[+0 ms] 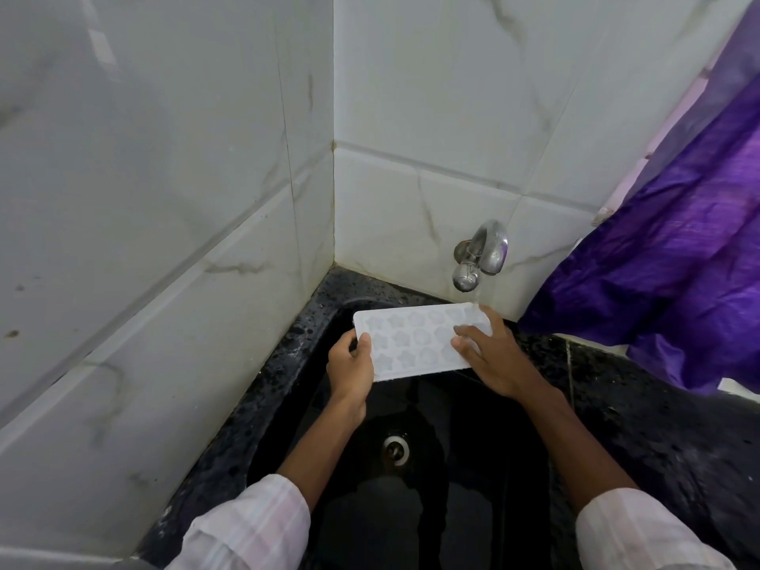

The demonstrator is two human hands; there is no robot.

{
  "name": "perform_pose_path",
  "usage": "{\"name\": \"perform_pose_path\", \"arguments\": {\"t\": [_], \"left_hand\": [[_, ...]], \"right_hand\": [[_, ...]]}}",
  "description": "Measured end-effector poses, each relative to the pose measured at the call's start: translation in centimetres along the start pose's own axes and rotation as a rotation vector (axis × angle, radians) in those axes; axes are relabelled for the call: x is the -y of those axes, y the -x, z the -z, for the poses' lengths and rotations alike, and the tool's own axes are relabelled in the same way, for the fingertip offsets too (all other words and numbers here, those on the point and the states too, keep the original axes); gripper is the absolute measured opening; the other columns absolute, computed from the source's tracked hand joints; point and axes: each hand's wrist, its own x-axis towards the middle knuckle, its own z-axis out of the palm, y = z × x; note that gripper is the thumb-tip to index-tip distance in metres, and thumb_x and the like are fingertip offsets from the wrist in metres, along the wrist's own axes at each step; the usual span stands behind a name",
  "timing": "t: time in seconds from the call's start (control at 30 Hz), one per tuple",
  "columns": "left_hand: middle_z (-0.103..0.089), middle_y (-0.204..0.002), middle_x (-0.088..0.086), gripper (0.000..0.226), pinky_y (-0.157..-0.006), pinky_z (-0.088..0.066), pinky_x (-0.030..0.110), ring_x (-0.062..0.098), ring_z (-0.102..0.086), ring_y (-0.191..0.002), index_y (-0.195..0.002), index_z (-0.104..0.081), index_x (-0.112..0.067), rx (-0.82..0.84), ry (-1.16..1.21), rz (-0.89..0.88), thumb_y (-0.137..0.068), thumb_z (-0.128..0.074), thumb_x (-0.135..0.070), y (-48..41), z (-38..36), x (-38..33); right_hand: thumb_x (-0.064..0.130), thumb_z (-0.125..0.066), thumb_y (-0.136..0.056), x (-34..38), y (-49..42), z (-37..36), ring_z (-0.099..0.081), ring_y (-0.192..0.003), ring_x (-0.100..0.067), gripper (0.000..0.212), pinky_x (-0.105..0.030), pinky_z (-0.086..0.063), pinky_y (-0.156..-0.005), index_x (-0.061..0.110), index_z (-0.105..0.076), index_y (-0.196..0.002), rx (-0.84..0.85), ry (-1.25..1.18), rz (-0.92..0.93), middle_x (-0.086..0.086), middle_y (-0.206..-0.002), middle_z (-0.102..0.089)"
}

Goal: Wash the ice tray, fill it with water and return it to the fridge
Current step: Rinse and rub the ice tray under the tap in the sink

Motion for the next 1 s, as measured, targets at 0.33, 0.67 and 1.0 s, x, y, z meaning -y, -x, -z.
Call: {"name": "perform_pose_path", "arguments": {"t": [0.33,0.67,1.0], "left_hand": [[-0.072,-0.105,0.003,0.017,-0.076,-0.058,0.033,0.018,-0.07,-0.092,-0.109,-0.065,-0.022,-0.015,-0.001,-0.005,-0.104,-0.049,-0.022,-0.26,0.12,0.37],[-0.071,-0.102,0.001,0.014,-0.079,-0.06,0.037,0.018,-0.07,-0.092,-0.102,-0.062,-0.029,-0.025,-0.005,-0.023,-0.104,-0.049,-0.023,-0.15,0.13,0.47],[-0.072,-0.101,0.001,0.016,-0.07,-0.056,0.029,0.017,-0.071,-0.09,-0.105,-0.064,-0.025,-0.032,0.003,-0.033,-0.104,-0.049,-0.022,-0.5,-0.2,0.49]], "right_hand": [[0.056,-0.038,-0.097,-0.24,-0.25,-0.56,-0.021,-0.143,-0.035,0.047,-0.045,-0.028,-0.114,0.03,-0.055,-0.132,-0.021,0.03,0.019,-0.002,-0.159,-0.007],[0.061,-0.035,-0.095,-0.12,-0.36,-0.59,-0.021,-0.144,-0.03,0.052,-0.045,-0.03,-0.113,0.031,-0.056,-0.131,-0.009,0.02,0.002,0.001,-0.161,-0.007],[0.06,-0.048,-0.091,-0.35,-0.12,-0.35,-0.023,-0.144,-0.023,0.05,-0.034,-0.026,-0.112,0.033,-0.049,-0.133,-0.032,-0.116,0.033,0.005,-0.158,-0.008]]}}
